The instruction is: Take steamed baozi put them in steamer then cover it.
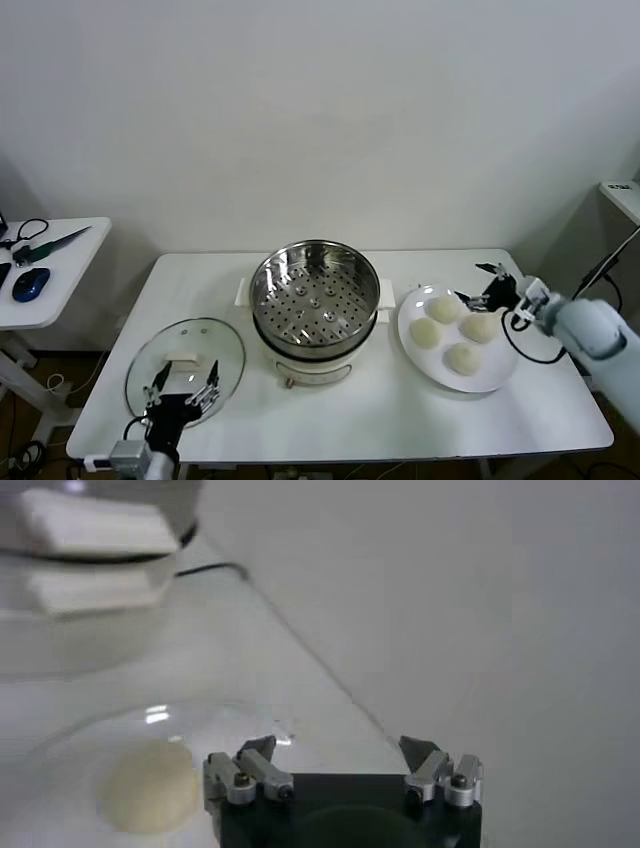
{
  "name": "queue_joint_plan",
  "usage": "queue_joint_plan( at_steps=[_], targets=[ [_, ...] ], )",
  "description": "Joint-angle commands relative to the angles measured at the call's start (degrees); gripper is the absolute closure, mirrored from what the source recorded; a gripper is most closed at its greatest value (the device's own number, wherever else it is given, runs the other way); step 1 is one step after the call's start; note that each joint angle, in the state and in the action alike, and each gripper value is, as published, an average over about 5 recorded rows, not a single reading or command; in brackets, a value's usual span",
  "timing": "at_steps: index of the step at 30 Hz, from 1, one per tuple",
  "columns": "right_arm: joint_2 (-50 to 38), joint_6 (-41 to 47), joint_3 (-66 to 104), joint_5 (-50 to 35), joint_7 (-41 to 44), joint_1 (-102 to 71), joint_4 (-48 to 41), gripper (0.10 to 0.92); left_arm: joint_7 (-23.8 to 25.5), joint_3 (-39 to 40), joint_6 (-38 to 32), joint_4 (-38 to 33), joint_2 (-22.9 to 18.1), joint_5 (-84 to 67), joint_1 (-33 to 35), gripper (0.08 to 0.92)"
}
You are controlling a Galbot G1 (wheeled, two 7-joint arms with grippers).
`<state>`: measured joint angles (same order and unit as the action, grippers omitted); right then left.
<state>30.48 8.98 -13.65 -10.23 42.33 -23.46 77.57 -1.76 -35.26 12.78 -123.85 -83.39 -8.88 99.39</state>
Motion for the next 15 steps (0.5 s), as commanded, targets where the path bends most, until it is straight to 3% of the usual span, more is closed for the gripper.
queue_joint_plan(
  at_steps=[1,15],
  targets=[
    [-3.10,-8.17,-40.18,6.45,25.72,38.10,-12.68,0.203,0.08,0.30,-0.45,0.49,-0.16,0.81,0.31,0.177],
    [19.56,-4.64,-47.91,6.66,24.02,40.10,-31.56,0.203,-0.06,-0.46,-0.50,1.31,-0.31,0.19,0.33,0.177]
  ],
)
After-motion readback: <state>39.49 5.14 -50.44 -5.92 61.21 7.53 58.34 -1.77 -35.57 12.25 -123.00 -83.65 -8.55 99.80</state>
